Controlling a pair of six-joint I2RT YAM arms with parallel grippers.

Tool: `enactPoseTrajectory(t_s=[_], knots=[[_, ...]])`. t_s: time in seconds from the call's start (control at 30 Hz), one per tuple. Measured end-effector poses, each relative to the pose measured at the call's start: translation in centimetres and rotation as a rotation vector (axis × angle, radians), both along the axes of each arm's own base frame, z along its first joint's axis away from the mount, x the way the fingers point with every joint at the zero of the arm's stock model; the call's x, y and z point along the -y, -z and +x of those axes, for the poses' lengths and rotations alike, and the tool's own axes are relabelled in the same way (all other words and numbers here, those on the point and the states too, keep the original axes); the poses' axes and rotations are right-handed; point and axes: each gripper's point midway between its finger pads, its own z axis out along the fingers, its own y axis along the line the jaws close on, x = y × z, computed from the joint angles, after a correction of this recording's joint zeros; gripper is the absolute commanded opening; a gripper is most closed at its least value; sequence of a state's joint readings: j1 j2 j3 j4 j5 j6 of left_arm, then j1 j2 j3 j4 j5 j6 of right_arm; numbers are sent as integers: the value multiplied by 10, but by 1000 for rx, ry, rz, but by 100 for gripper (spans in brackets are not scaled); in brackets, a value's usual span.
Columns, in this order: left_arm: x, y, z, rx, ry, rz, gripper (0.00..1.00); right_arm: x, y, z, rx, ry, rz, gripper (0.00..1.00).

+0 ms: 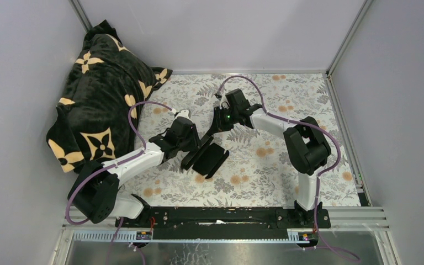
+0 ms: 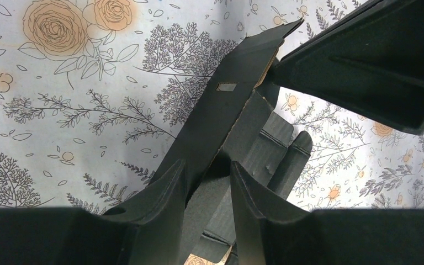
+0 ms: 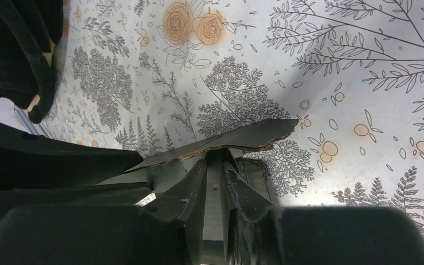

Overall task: Fold the paper box
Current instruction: Fold the paper box at the center of the board.

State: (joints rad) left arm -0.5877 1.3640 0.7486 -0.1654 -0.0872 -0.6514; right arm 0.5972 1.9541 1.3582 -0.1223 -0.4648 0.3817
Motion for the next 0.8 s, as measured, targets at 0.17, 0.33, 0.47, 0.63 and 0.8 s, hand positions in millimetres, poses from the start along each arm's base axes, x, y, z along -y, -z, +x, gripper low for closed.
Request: enactPoseTrajectory(t_s=[0.17, 0.33, 0.47, 0.63, 0.8], knots=[[1, 0, 0, -2, 4, -4, 40, 0, 8, 0, -12, 2, -11, 22], [1, 0, -1, -2, 4, -4, 40, 0, 8, 0, -11, 1, -11, 22], [1, 0, -1, -2, 4, -4, 40, -1, 8, 0, -10, 0, -9, 22], [1, 2, -3, -9, 10, -6, 40, -4, 10, -4, -12, -3, -3, 22], [2, 3, -4, -14, 14, -8, 40, -8, 18, -13, -25, -8, 3, 22]])
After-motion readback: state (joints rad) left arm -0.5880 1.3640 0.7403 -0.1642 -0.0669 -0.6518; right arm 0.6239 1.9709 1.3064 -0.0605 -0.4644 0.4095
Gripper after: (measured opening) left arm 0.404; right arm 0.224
